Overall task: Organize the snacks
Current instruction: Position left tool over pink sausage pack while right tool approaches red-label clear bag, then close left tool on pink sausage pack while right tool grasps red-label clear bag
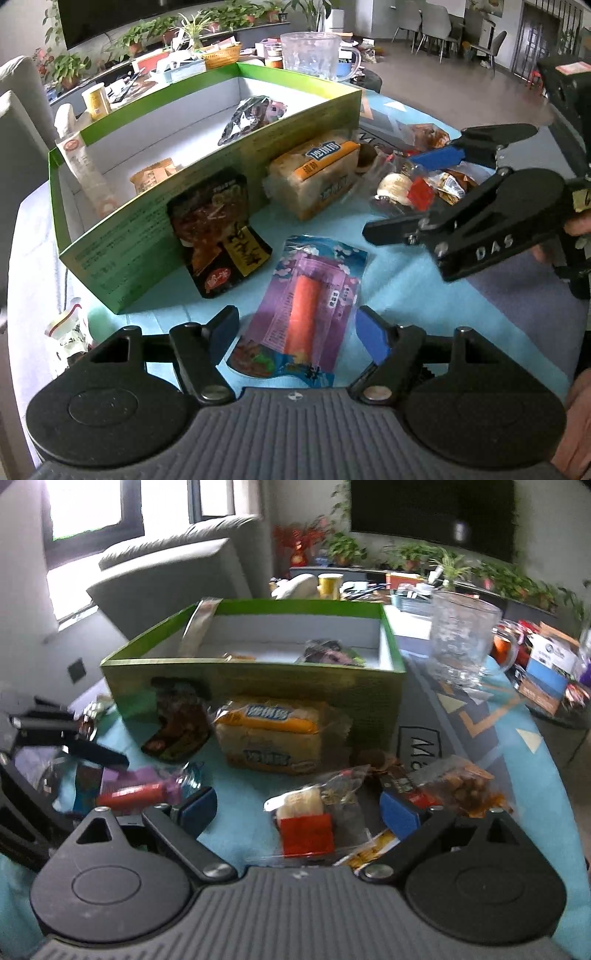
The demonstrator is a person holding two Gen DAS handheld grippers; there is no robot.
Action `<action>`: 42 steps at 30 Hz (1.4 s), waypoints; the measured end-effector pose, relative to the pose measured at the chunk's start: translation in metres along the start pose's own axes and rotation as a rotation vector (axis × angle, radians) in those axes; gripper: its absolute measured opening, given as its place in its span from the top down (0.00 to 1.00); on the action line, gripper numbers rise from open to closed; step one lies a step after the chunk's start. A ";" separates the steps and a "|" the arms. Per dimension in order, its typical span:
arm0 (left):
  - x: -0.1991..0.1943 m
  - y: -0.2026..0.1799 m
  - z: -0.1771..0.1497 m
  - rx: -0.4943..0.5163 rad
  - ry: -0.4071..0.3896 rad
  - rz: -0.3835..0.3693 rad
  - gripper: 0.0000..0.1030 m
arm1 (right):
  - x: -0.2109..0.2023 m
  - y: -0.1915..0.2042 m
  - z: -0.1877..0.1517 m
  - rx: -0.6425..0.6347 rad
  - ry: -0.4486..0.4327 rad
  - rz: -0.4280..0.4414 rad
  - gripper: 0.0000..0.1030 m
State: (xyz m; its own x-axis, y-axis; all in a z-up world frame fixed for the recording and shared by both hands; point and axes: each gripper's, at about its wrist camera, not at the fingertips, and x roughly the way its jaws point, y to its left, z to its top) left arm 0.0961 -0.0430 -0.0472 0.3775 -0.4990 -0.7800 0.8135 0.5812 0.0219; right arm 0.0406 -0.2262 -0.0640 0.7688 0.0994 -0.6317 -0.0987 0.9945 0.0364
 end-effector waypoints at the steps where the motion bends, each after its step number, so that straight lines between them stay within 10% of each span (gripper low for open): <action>1: 0.000 0.000 0.000 0.001 0.000 -0.001 0.35 | 0.001 0.002 -0.001 -0.010 0.007 0.002 0.22; 13: 0.000 -0.007 -0.004 0.050 -0.042 0.047 0.27 | 0.008 0.007 -0.005 -0.031 0.027 -0.014 0.22; 25: -0.015 -0.020 -0.005 0.087 -0.143 0.034 0.57 | 0.010 0.010 -0.006 -0.024 0.022 -0.033 0.22; 29: -0.022 -0.011 -0.002 0.030 -0.170 0.044 0.83 | 0.009 0.010 -0.006 -0.021 0.020 -0.033 0.22; 34: -0.025 -0.003 -0.004 -0.022 -0.170 0.045 0.82 | 0.009 0.011 -0.006 -0.029 0.020 -0.032 0.22; 38: -0.020 -0.006 -0.009 -0.021 -0.133 0.056 0.56 | 0.010 0.010 -0.006 -0.025 0.021 -0.025 0.22; 42: -0.017 -0.008 -0.013 -0.047 -0.116 0.059 0.53 | 0.010 0.010 -0.007 -0.019 0.016 -0.022 0.22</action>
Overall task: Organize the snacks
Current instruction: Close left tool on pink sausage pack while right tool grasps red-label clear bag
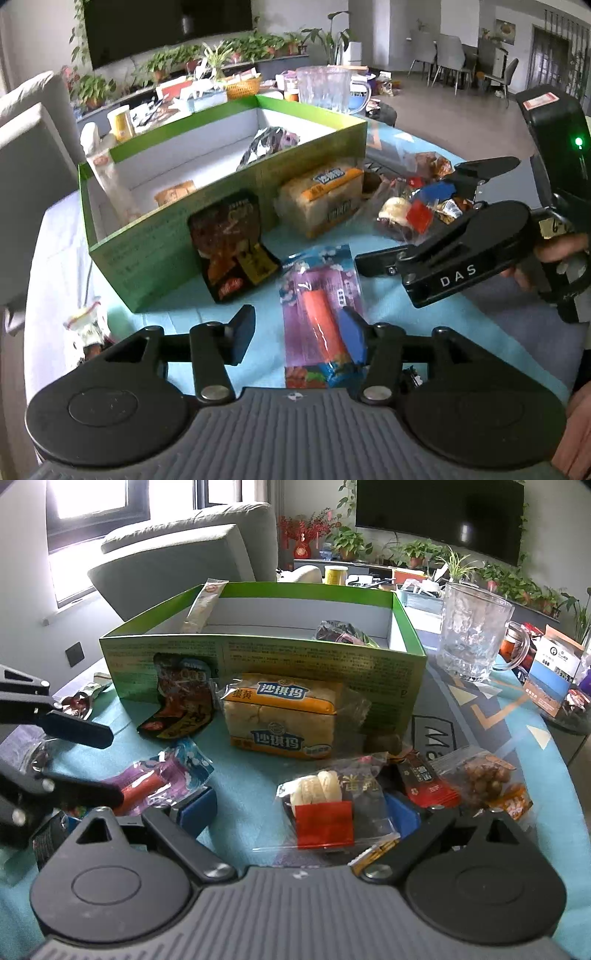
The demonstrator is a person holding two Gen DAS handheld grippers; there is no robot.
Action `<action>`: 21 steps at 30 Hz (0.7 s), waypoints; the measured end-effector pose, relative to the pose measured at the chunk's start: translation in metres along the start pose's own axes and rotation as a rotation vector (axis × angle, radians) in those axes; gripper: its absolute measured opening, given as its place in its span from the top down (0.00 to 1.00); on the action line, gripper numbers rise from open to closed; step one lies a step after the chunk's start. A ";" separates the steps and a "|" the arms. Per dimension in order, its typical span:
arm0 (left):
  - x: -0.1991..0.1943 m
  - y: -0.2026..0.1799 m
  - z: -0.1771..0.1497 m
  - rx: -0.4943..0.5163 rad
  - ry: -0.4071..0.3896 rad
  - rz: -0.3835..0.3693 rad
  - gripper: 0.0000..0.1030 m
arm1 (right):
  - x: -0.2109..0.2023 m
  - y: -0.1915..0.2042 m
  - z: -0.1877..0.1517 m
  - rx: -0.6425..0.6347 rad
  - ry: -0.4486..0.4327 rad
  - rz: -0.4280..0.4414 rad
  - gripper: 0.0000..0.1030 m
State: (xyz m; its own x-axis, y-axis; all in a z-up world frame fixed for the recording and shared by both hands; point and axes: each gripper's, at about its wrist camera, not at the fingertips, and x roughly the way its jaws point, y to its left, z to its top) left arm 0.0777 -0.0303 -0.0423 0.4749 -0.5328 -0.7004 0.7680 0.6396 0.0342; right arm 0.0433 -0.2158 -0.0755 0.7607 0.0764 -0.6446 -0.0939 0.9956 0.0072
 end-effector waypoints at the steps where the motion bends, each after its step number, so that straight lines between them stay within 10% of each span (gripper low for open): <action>1: 0.001 0.000 0.000 -0.017 0.005 -0.004 0.53 | 0.000 0.000 0.000 0.002 -0.001 -0.001 0.22; 13: 0.006 -0.001 0.003 -0.145 0.022 -0.044 0.49 | 0.001 -0.001 -0.003 0.034 -0.012 -0.026 0.22; 21: 0.014 -0.012 0.004 -0.102 0.058 -0.014 0.28 | 0.001 0.000 -0.003 0.032 -0.014 -0.023 0.22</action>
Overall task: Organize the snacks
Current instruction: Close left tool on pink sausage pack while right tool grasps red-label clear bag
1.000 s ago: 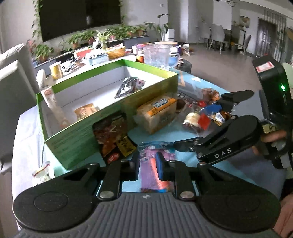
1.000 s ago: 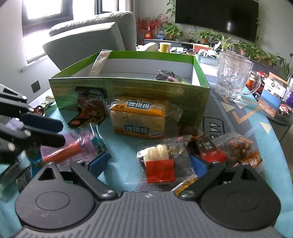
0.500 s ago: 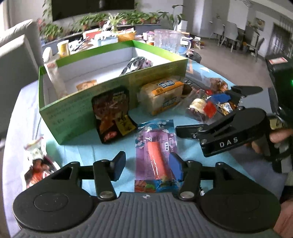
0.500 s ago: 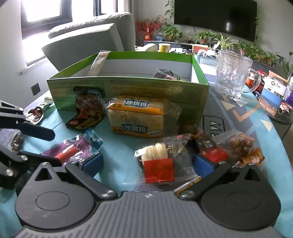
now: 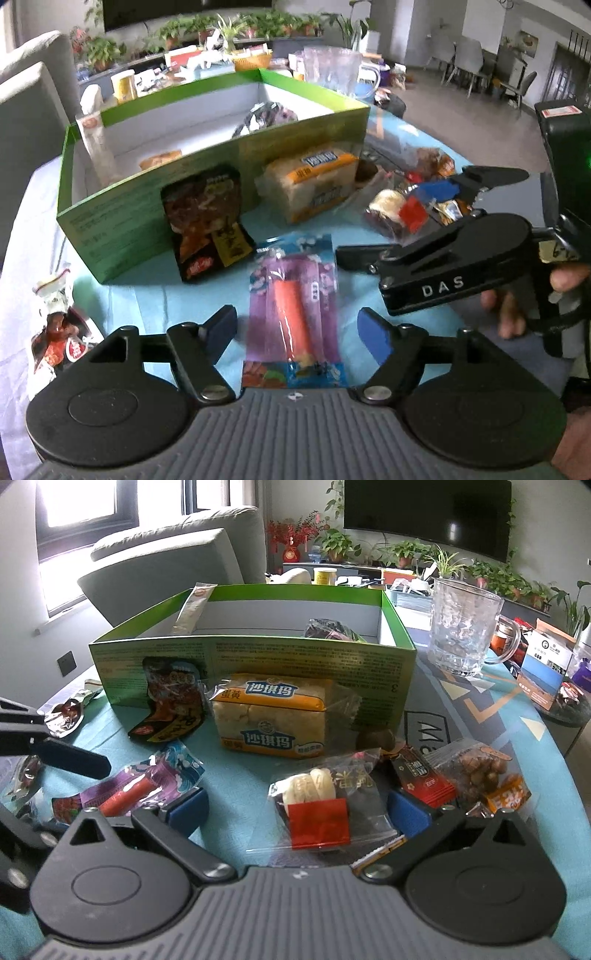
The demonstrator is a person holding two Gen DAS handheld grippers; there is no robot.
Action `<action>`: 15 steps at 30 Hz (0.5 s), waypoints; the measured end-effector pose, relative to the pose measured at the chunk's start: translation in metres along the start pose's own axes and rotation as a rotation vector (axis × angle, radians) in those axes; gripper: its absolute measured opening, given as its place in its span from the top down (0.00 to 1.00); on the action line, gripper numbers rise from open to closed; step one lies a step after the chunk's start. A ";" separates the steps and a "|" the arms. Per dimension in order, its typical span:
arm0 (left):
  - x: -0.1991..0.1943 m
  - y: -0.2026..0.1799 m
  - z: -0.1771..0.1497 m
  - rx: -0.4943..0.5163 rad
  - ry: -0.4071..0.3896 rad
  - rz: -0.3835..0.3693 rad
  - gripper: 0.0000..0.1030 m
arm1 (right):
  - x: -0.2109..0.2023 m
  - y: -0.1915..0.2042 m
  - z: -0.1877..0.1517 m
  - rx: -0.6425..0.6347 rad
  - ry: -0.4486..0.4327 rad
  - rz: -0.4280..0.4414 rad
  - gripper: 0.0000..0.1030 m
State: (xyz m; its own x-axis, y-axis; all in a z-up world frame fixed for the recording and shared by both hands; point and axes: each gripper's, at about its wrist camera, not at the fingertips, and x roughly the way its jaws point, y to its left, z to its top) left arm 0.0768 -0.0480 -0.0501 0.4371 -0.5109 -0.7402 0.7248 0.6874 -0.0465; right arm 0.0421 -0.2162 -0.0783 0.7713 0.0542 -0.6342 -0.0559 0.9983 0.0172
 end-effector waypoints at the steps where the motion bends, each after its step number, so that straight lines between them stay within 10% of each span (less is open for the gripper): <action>1: 0.001 0.001 0.000 -0.008 0.005 0.001 0.27 | 0.000 0.000 0.000 0.000 0.000 0.000 0.22; 11: 0.005 -0.006 -0.002 0.015 -0.017 0.043 0.25 | 0.000 -0.001 0.000 -0.003 0.001 0.002 0.22; 15: 0.002 -0.005 0.000 -0.003 -0.032 0.053 0.47 | 0.000 -0.002 0.000 -0.012 0.001 0.010 0.22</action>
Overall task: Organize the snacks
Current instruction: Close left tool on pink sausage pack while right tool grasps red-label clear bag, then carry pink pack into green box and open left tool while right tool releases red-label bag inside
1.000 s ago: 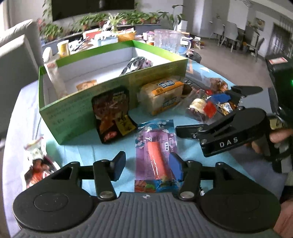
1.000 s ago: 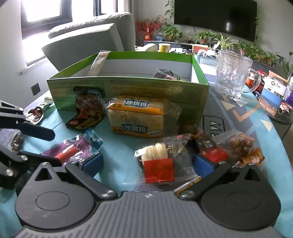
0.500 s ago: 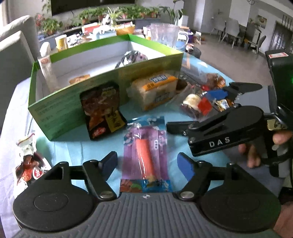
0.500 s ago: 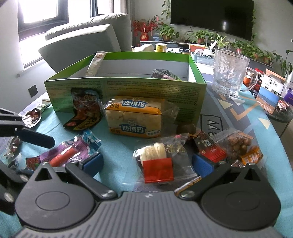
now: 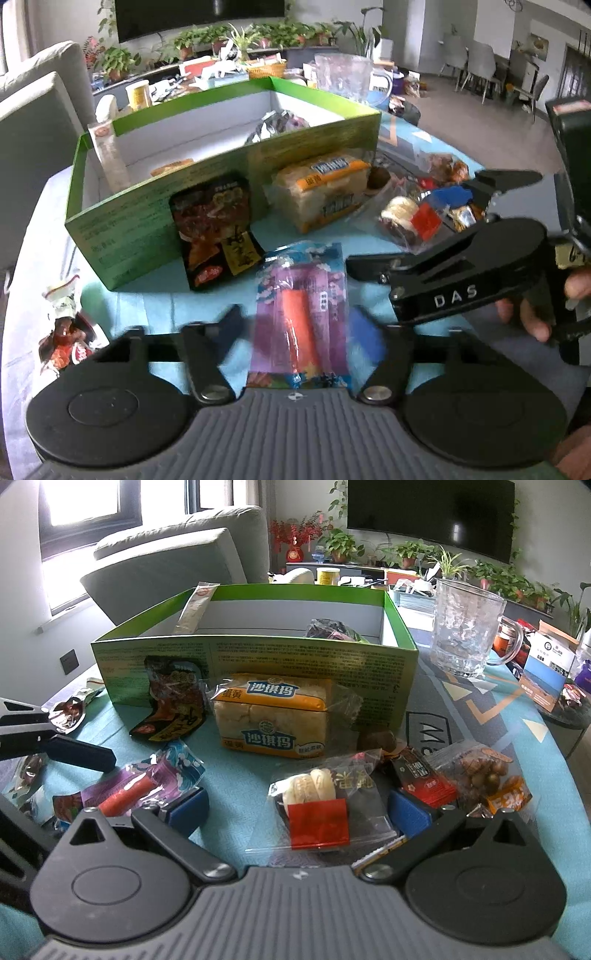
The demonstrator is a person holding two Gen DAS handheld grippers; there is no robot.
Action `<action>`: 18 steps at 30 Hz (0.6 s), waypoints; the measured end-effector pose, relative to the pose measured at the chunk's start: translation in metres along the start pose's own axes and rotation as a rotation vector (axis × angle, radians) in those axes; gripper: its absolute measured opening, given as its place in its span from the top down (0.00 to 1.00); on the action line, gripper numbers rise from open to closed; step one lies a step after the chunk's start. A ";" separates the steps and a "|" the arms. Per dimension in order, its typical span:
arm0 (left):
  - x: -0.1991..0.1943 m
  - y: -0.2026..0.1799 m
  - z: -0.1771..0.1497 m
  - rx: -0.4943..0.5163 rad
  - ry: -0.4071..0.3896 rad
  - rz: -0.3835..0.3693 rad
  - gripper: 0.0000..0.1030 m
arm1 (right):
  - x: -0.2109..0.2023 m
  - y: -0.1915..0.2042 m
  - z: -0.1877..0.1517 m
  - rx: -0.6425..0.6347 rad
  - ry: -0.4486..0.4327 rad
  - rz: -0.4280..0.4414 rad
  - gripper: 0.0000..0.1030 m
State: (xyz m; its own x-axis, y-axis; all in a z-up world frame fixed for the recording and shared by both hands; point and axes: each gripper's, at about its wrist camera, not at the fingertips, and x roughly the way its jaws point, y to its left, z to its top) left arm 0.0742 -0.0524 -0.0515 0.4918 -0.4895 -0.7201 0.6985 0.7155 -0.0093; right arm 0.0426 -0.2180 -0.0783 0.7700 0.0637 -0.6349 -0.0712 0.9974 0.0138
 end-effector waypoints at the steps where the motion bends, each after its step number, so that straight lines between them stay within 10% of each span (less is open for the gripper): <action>1: -0.001 0.001 0.000 -0.012 0.002 -0.005 0.47 | 0.000 0.000 0.000 0.000 0.000 -0.001 0.22; 18: -0.037 0.006 0.013 -0.048 -0.109 0.011 0.55 | -0.046 0.000 0.019 0.020 -0.138 -0.016 0.35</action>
State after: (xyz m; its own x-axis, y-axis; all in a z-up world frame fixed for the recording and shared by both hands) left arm 0.0669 -0.0364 -0.0155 0.5547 -0.5309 -0.6406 0.6682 0.7431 -0.0372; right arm 0.0190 -0.2201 -0.0340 0.8512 0.0501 -0.5225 -0.0461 0.9987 0.0207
